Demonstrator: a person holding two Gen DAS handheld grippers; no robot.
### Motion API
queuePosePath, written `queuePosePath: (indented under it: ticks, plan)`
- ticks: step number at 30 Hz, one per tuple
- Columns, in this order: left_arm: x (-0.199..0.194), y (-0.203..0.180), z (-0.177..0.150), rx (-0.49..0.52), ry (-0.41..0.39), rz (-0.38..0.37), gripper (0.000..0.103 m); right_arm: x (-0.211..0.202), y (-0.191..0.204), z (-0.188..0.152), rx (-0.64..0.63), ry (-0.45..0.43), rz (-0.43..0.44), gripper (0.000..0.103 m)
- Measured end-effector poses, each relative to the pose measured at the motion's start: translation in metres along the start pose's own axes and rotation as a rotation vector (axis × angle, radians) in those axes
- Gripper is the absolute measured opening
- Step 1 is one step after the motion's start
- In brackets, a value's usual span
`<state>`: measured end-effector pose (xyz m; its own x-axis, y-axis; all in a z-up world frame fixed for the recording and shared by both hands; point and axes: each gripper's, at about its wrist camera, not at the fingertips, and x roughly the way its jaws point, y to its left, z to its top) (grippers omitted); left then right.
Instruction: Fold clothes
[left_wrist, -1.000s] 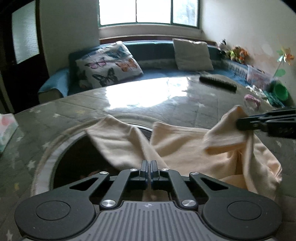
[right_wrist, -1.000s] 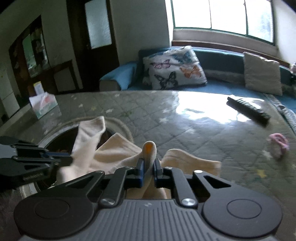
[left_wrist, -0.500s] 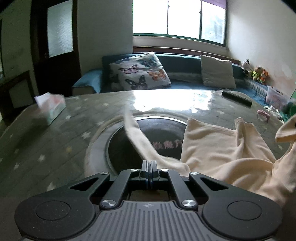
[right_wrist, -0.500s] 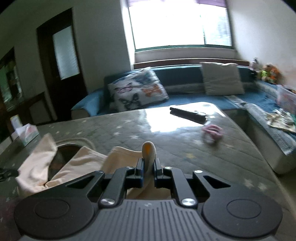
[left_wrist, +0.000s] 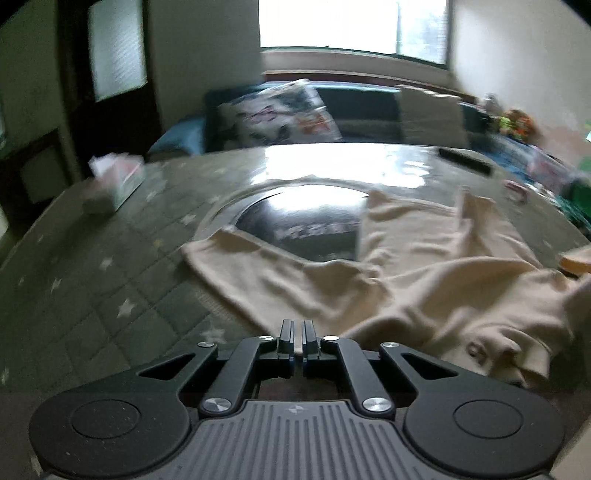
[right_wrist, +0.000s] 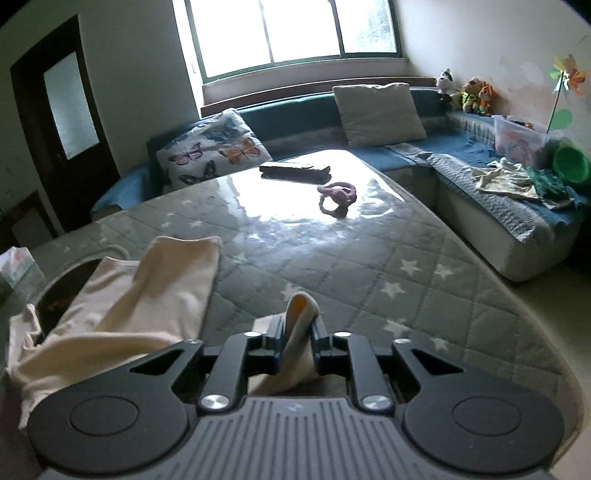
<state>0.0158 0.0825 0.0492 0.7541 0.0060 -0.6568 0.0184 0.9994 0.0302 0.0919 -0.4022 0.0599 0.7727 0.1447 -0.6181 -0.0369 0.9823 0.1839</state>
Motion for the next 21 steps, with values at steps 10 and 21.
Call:
queuePosePath:
  ticks: [10, 21]
  plan:
    - [-0.015, -0.06, -0.018, 0.213, -0.016, -0.207, 0.046, -0.002, -0.006, -0.01, -0.011, 0.015, -0.032, 0.029]
    - [0.0, -0.069, 0.021, 0.218, -0.094, -0.184, 0.048, 0.016, 0.013, -0.006, -0.081, 0.033, -0.025, 0.04]
